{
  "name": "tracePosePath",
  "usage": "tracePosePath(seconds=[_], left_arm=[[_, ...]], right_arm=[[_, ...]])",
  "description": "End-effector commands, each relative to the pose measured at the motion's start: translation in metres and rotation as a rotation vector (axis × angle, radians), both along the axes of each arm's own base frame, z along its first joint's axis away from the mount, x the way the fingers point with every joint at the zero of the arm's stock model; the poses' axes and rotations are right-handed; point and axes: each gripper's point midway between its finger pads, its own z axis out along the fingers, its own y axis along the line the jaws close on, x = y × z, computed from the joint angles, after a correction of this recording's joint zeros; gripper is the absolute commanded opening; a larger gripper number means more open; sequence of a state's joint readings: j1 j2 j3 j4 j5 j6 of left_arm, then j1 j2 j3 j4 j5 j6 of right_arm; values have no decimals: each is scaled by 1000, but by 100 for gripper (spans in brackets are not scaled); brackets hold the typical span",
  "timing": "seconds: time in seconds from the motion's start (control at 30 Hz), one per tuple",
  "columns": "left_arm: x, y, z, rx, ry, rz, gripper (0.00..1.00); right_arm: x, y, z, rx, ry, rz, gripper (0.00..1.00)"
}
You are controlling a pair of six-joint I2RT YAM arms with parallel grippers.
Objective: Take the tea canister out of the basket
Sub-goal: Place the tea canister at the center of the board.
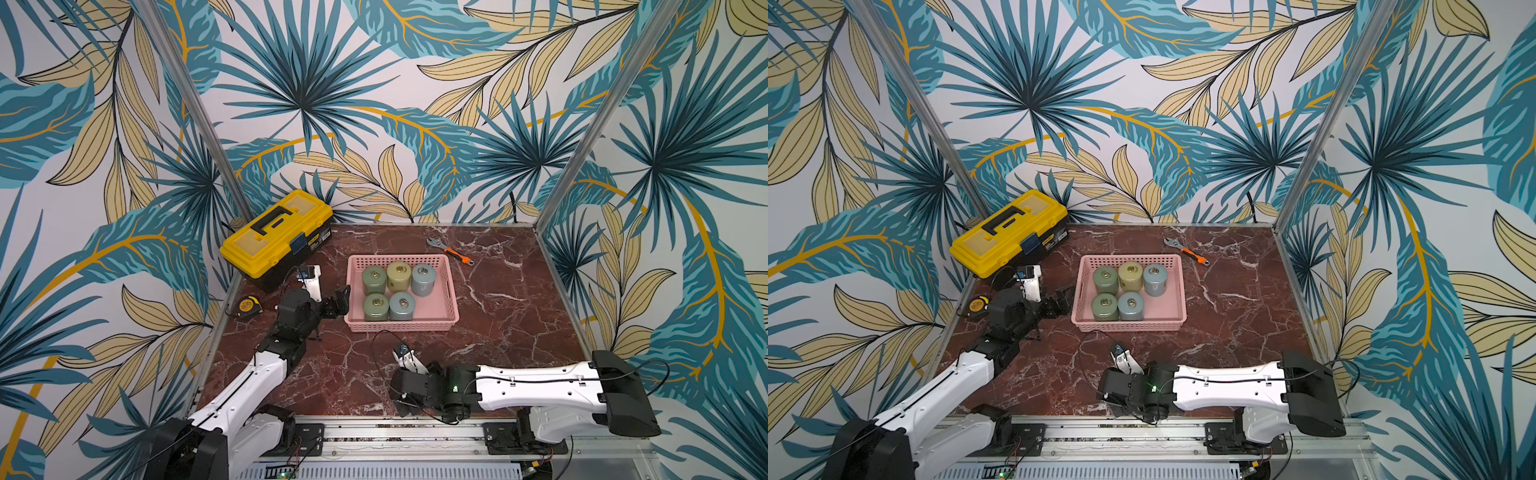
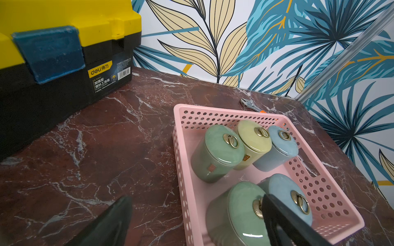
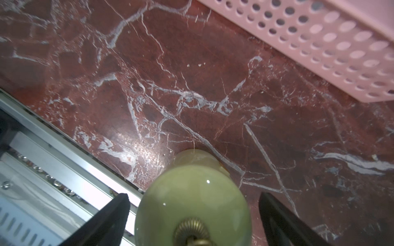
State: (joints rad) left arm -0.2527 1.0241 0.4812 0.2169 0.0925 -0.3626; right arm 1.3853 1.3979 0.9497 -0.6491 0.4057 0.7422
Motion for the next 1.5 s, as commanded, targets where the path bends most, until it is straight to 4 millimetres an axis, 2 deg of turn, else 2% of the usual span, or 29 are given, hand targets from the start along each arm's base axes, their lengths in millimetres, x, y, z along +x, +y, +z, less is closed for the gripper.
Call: tracePosePath(seconds=[0.0, 0.2, 0.4, 0.63, 0.83, 0.93, 1.0, 1.2, 1.47], left_arm=[[-5, 1, 3, 25, -17, -11, 100], [-9, -8, 18, 33, -27, -78, 100], [-14, -20, 25, 22, 47, -153, 100], [-24, -28, 25, -4, 149, -181, 100], [-35, -42, 15, 52, 227, -219, 100], [-38, -50, 12, 73, 257, -240, 100], [-38, -56, 11, 86, 268, -254, 100], [-35, -75, 5, 168, 312, -288, 100], [-29, -100, -8, 271, 367, -333, 100]], right_arm=[[13, -5, 27, 16, -65, 7, 99], [35, -17, 57, 65, -109, 6, 99], [67, -51, 73, 90, -133, -44, 99], [102, -94, 78, 82, -162, -118, 99], [136, -130, 71, 75, -170, -200, 99], [152, -143, 68, 115, -189, -247, 99], [160, -142, 68, 168, -211, -252, 99], [170, -141, 69, 191, -292, -238, 99], [166, -161, 69, 177, -390, -284, 99]])
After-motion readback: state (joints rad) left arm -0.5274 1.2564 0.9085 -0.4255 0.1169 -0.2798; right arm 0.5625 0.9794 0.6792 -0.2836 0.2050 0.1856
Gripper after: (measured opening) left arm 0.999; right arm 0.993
